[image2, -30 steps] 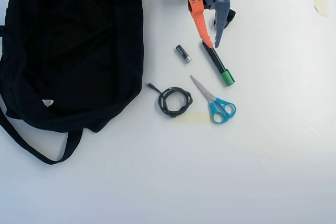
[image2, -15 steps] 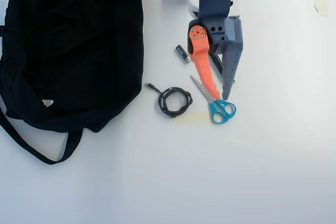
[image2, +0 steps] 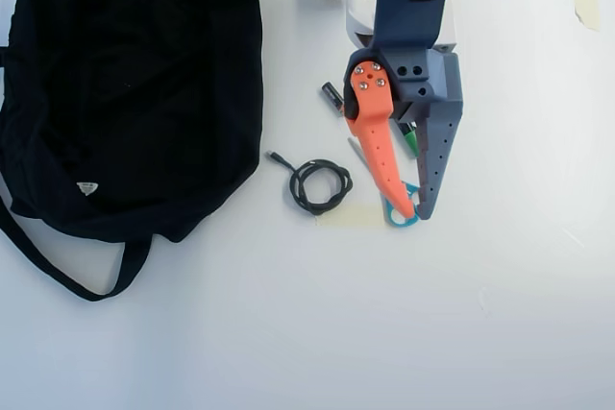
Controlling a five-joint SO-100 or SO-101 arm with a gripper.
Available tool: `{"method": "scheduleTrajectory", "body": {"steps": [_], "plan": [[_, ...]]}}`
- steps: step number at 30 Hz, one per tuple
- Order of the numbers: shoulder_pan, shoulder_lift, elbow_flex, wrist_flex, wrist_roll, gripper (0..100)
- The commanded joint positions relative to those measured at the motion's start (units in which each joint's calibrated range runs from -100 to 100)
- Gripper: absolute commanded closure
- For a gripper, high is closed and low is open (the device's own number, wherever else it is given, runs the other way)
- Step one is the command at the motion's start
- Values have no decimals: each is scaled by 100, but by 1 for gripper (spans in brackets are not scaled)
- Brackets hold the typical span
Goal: Put the bike light into the black bag
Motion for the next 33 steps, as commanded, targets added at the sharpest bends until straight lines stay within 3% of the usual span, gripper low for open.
{"method": "scheduleTrajectory", "body": {"steps": [1, 8, 18, 27, 33], "plan": [[61, -129, 63, 17, 1, 97], [84, -444, 620, 362, 32, 97], [-253, -1705, 647, 3618, 53, 98], [-904, -2145, 566, 5909, 48, 98], [-1367, -2734, 1168, 6512, 11, 98]]}}
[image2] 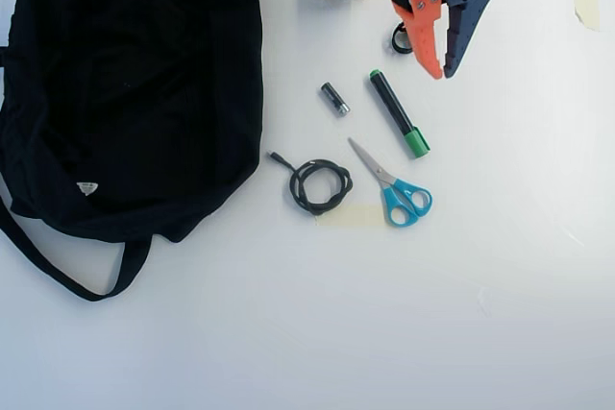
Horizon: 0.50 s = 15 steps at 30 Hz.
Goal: Put the bike light into the black bag
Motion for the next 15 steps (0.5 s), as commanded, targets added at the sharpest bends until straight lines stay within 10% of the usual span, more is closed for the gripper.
{"method": "scheduleTrajectory", "body": {"steps": [1, 15], "plan": [[-251, -534, 380, 157, -8, 98], [-610, -3223, 4602, -1195, 2, 97]]}}
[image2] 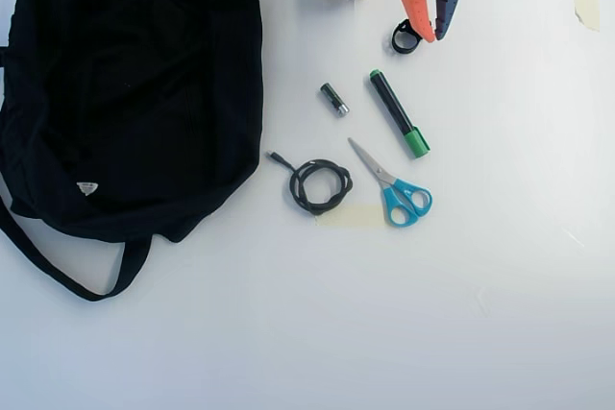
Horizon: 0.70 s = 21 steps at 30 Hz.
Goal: Put the bike light into the black bag
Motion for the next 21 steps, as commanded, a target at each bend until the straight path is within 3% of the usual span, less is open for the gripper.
{"method": "scheduleTrajectory", "body": {"steps": [1, 11, 21], "plan": [[-52, -492, 1110, -483, -9, 97], [-247, -409, 1855, -526, -30, 98], [-1077, -517, 2394, -526, -943, 97]]}}
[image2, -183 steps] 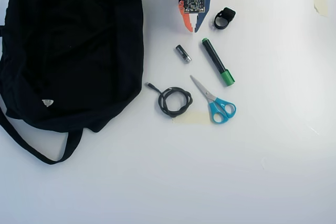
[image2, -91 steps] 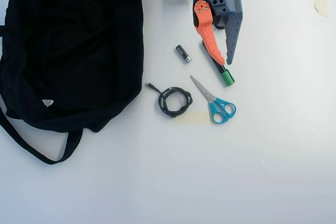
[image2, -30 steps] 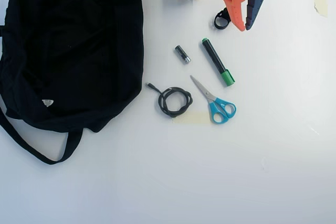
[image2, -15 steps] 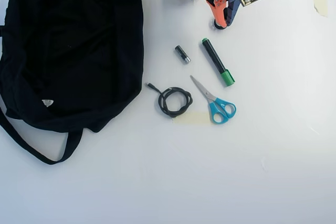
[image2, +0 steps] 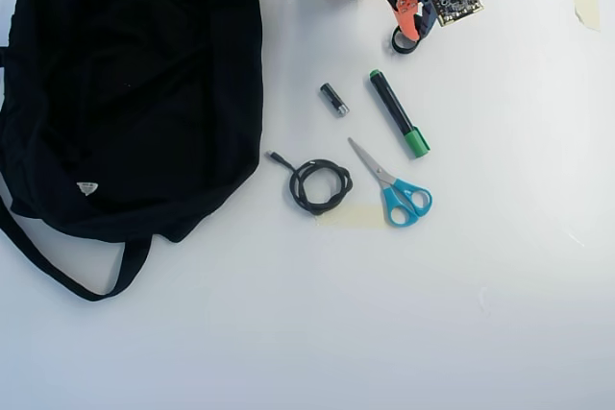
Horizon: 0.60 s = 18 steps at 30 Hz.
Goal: Put the bike light into the black bag
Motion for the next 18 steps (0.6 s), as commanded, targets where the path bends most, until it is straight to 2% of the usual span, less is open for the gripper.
{"method": "scheduleTrajectory", "body": {"steps": [1, 3, 8, 18], "plan": [[-196, -77, 180, -45, -214, 97], [-241, -77, 350, -45, -339, 95], [-196, -77, 440, -45, -491, 82], [-24, 23, 503, -45, -512, 80]]}}
